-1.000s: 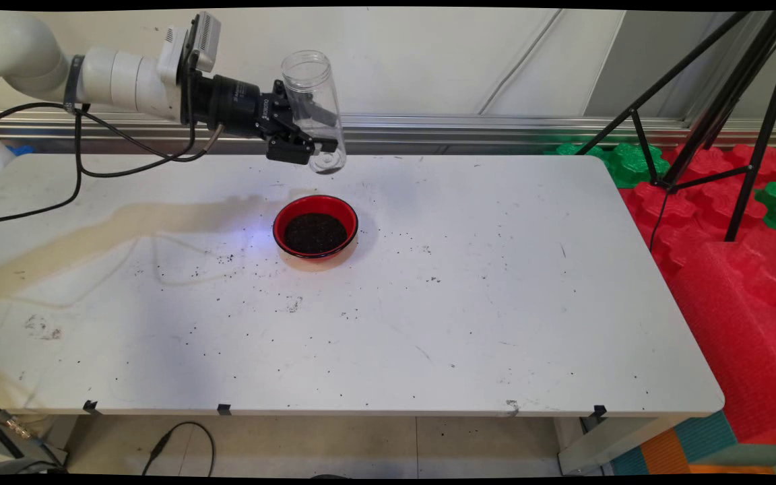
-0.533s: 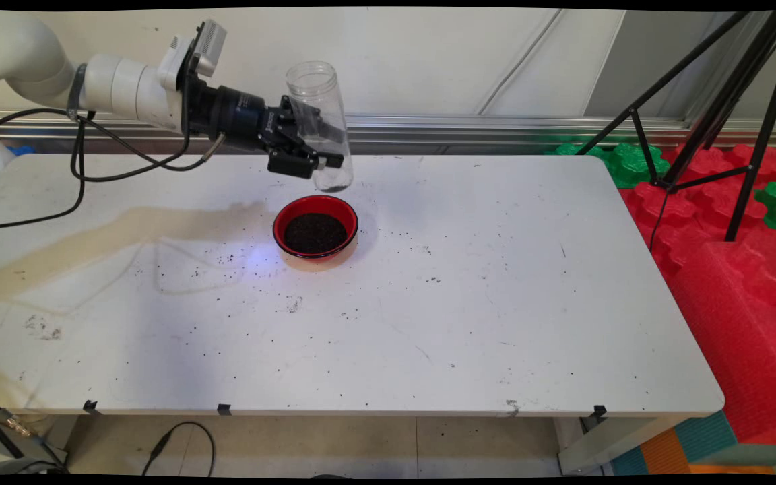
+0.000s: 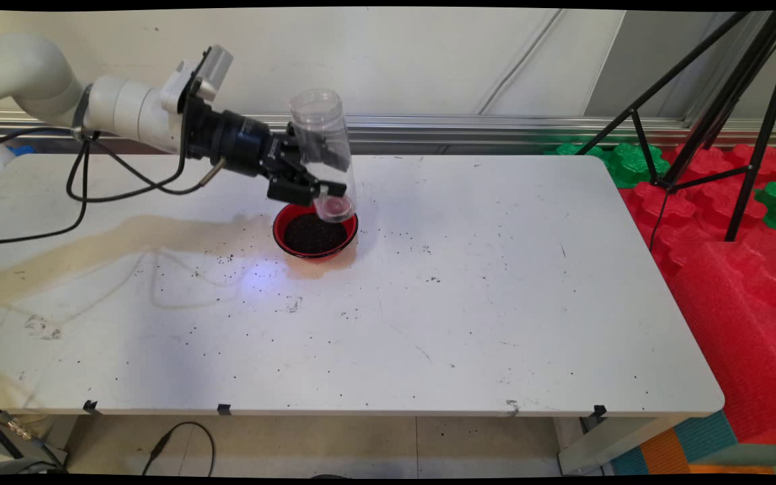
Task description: Place the picked object on the table
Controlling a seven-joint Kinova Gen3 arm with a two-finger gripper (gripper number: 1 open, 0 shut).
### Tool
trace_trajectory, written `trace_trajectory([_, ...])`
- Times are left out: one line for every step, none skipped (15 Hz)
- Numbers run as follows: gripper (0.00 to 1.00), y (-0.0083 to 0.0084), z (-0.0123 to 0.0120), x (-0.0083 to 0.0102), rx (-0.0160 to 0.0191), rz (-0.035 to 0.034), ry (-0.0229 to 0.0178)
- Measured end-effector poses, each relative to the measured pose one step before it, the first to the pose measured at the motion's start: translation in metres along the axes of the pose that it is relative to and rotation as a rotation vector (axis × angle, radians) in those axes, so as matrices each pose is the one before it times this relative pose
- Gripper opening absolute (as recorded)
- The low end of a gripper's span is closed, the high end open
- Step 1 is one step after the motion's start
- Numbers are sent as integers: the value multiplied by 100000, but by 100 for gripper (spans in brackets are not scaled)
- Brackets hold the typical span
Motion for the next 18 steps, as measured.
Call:
trace_trajectory([0, 253, 126, -208, -725, -247, -129])
trace_trajectory([0, 344, 233, -300, -1149, -335, -214])
trace_trajectory([0, 231, 148, -231, -692, -236, -156])
trace_trajectory([0, 330, 223, -339, -952, -303, -246])
trace_trajectory([0, 225, 146, -257, -615, -153, -168])
trace_trajectory([0, 320, 235, -372, -940, -282, -242])
trace_trajectory([0, 220, 165, -270, -648, -146, -217])
trace_trajectory([0, 315, 244, -388, -908, -194, -284])
trace_trajectory([0, 207, 167, -268, -565, -123, -173])
trace_trajectory([0, 305, 254, -389, -876, -103, -277])
trace_trajectory([0, 358, 295, -480, -903, 10, -325])
trace_trajectory([0, 334, 309, -470, -869, 135, -366])
trace_trajectory([0, 275, 262, -387, -728, 167, -345])
trace_trajectory([0, 167, 170, -266, -360, 162, -266])
trace_trajectory([0, 256, 247, -388, -527, 222, -427])
trace_trajectory([0, 156, 176, -272, -341, 147, -329])
trace_trajectory([0, 214, 254, -396, -482, 242, -505])
trace_trajectory([0, 142, 170, -269, -296, 136, -349])
